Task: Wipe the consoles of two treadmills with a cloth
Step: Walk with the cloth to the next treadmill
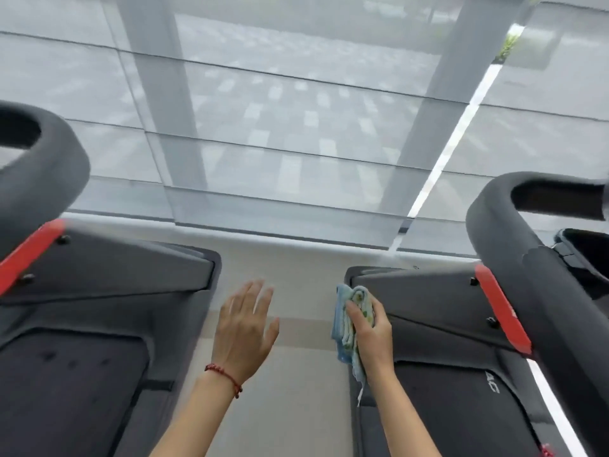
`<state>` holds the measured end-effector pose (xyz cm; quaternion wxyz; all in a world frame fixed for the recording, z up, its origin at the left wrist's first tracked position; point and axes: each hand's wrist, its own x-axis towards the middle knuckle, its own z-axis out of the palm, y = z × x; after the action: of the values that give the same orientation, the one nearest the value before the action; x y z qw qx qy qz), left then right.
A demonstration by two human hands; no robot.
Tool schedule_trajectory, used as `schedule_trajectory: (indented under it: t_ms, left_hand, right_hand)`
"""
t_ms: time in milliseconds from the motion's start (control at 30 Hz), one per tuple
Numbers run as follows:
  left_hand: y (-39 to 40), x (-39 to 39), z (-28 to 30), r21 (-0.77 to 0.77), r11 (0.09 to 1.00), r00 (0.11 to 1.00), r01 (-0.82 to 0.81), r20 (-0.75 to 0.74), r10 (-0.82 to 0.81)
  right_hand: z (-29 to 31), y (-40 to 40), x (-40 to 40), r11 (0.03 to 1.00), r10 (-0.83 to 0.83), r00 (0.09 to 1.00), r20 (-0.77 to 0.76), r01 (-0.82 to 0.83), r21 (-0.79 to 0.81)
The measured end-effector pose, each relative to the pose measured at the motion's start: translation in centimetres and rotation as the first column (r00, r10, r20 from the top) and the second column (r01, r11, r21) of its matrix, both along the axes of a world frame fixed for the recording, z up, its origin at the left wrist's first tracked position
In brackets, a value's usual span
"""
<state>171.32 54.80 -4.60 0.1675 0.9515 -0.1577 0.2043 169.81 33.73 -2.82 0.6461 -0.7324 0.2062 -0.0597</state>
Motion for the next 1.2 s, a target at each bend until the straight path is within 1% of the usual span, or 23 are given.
schedule_trajectory:
  t_ms: [133,300,433,533,667,767,900,1067,1200]
  left_hand:
    - [0.9,-6.0,-2.7,-0.002,0.976,0.973,-0.217,-0.082,0.216]
    - [1.2,-13.7,-4.7,0.007,0.901,0.889,-0.433,-0.158,0.429]
    - [2.2,-19.4,-5.6,0.045,0.819,0.789,-0.573,-0.243,0.565]
    - [3.3,-23.4,-6.2,0.068,0.746,0.698,-0.662,-0.306,0.647]
    - [4.4,-28.7,-6.7,0.061,0.653,0.596,-0.755,-0.352,0.722]
    - [5.7,-33.3,-7.3,0.052,0.570,0.518,-0.820,-0.357,0.777]
    - [7.6,-40.2,-7.8,0.042,0.428,0.383,-0.903,-0.378,0.843]
    - [9.3,-48.8,-8.2,0.059,0.233,0.194,-0.971,-0.382,0.904]
    - [9.5,-54.5,-8.2,0.075,0.049,0.016,-0.996,-0.393,0.920]
  right_hand:
    - [-2.7,0.3,-1.6,0.980,0.187,0.979,-0.078,-0.191,-0.050]
    - [-4.7,1.5,-3.7,0.910,0.391,0.910,-0.134,-0.404,-0.090]
    - [-5.7,4.1,-5.7,0.813,0.543,0.817,-0.195,-0.569,-0.124]
    - [-6.1,6.7,-7.7,0.725,0.642,0.740,-0.200,-0.671,-0.154]
    - [-6.2,10.6,-11.0,0.609,0.749,0.629,-0.206,-0.777,-0.158]
    - [-6.6,14.2,-14.1,0.503,0.824,0.526,-0.210,-0.850,-0.158]
    - [-6.6,19.0,-19.5,0.345,0.904,0.366,-0.219,-0.930,-0.129]
    - [-7.6,24.4,-27.1,0.094,0.966,0.114,-0.232,-0.991,-0.094]
    - [-8.1,28.2,-32.4,-0.131,0.963,-0.100,-0.250,-0.986,-0.108]
